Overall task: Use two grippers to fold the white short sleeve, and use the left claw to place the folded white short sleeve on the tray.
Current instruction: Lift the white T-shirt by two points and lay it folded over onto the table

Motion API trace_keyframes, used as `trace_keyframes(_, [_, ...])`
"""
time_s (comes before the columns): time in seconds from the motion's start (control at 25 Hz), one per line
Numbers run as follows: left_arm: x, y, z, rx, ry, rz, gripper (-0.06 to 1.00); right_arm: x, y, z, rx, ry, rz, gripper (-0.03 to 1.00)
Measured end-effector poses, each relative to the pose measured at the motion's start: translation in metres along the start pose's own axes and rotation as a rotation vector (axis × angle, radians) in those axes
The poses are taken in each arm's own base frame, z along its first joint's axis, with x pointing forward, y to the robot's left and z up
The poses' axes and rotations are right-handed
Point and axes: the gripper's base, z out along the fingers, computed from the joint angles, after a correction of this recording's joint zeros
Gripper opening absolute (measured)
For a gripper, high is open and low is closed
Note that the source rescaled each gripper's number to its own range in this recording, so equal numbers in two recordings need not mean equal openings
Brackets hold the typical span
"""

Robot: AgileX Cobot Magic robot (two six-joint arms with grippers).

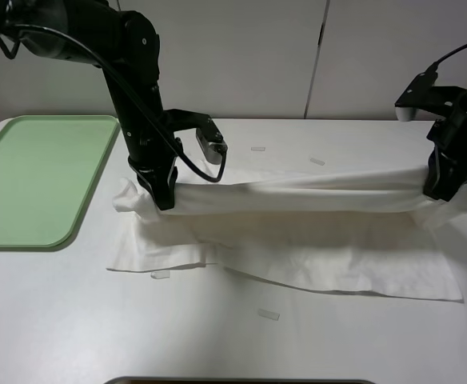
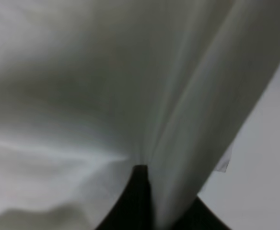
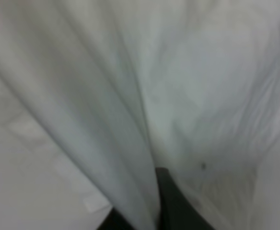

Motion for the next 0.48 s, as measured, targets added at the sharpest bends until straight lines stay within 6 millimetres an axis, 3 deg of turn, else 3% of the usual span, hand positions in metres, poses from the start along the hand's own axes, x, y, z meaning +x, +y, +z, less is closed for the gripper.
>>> trace_keyframes(0.48, [-0.0012,-0.0051,0.0030,0.051,-0.025,-0.025,0.00,0.0065,0.0096,-0.0013,-0.104,0.070,0.018,0.00])
